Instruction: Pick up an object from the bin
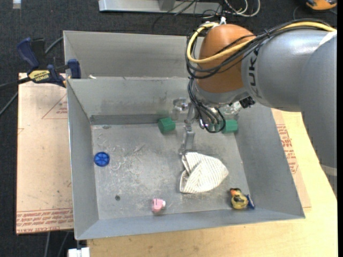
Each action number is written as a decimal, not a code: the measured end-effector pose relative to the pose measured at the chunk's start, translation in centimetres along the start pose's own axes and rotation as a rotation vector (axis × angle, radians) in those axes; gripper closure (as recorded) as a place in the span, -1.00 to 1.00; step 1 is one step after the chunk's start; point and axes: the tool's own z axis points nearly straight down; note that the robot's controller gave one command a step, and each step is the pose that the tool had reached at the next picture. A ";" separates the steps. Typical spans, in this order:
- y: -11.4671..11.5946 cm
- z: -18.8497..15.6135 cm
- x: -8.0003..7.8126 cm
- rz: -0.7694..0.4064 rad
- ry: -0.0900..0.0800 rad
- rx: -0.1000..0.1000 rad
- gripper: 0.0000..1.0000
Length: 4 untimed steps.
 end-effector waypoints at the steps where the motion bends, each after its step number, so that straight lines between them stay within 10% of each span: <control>1: 0.0 0.0 0.0 0.000 0.000 0.000 -1.00; 2: -1.7 3.7 1.1 -0.550 -0.002 0.000 -1.00; 3: -2.5 5.3 2.3 -0.454 -0.003 -0.001 -1.00; 4: -6.5 6.6 6.8 -0.875 -0.004 -0.001 1.00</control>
Offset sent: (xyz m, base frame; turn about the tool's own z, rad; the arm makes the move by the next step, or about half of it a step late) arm -0.0174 -0.0285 -0.0583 -0.8496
